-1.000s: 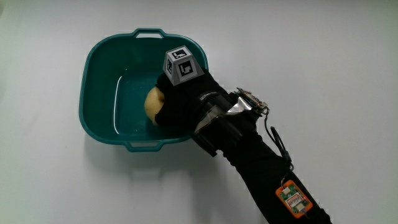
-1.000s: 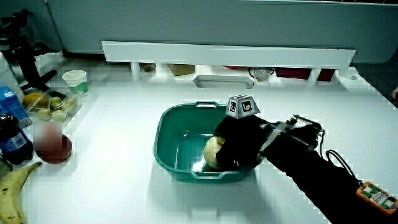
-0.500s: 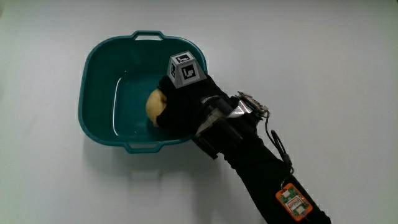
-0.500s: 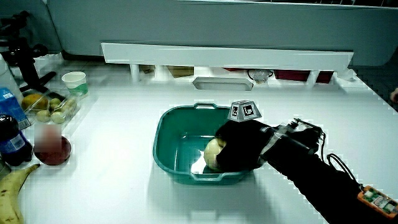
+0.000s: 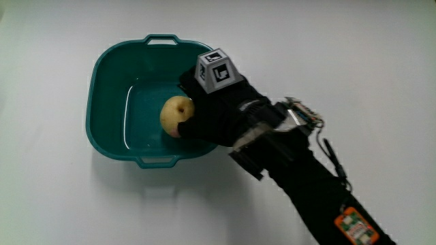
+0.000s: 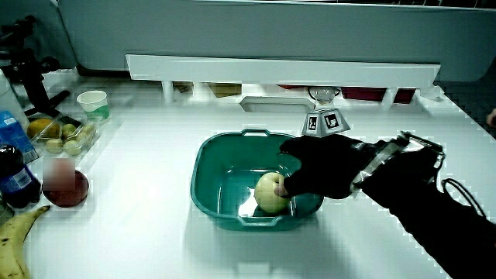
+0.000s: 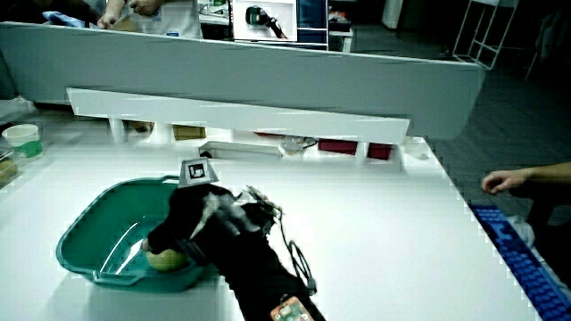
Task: Place pear into plate
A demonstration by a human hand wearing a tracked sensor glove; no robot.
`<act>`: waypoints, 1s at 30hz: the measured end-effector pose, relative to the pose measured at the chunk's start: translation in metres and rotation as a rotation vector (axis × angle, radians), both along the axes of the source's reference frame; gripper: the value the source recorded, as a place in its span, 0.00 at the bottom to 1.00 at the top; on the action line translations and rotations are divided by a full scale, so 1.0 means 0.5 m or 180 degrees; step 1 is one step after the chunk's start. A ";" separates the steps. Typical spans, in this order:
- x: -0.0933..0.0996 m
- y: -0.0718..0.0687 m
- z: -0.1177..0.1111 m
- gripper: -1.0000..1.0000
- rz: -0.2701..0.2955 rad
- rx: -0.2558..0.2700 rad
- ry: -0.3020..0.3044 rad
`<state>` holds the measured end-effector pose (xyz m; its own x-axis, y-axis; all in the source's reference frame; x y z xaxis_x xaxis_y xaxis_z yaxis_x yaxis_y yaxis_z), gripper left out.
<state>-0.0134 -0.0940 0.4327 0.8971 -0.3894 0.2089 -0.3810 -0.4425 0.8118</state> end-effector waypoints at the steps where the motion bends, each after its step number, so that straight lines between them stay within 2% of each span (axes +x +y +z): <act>1: 0.006 0.001 -0.013 0.07 -0.0072 -0.0078 -0.0199; 2: 0.014 0.000 -0.021 0.05 -0.0081 -0.0095 -0.0172; 3: 0.022 0.000 -0.034 0.02 -0.0050 -0.0025 -0.0051; 6: 0.043 0.004 -0.062 0.00 -0.0141 -0.0220 -0.0163; 7: 0.055 0.002 -0.074 0.00 0.0021 0.0169 0.0113; 8: 0.061 0.006 -0.089 0.00 -0.0024 0.0170 0.0081; 9: 0.070 0.008 -0.092 0.00 0.0053 0.0296 0.0300; 10: 0.076 0.012 -0.102 0.00 0.0029 0.0238 0.0259; 11: 0.083 0.016 -0.111 0.00 0.0055 0.0389 0.0341; 12: 0.090 0.022 -0.122 0.00 0.0023 0.0412 0.0348; 13: 0.094 0.027 -0.139 0.00 0.0004 0.0457 0.0250; 14: 0.099 0.031 -0.149 0.00 -0.0008 0.0489 0.0266; 16: 0.105 0.044 -0.180 0.00 -0.0116 0.0607 0.0141; 18: 0.114 0.054 -0.194 0.00 -0.0105 0.0662 0.0200; 19: 0.117 0.061 -0.209 0.00 -0.0195 0.0906 0.0081; 20: 0.125 0.066 -0.204 0.00 -0.0098 0.0741 0.0339; 21: 0.125 0.074 -0.227 0.00 -0.0242 0.0934 0.0028; 22: 0.127 0.082 -0.239 0.00 -0.0297 0.0883 -0.0028; 23: 0.132 0.088 -0.243 0.00 -0.0274 0.0811 0.0030; 24: 0.128 0.098 -0.269 0.00 -0.0364 0.0492 -0.0156; 28: 0.131 0.116 -0.291 0.00 -0.0399 0.0599 -0.0202; 30: 0.131 0.121 -0.294 0.00 -0.0416 0.0567 -0.0151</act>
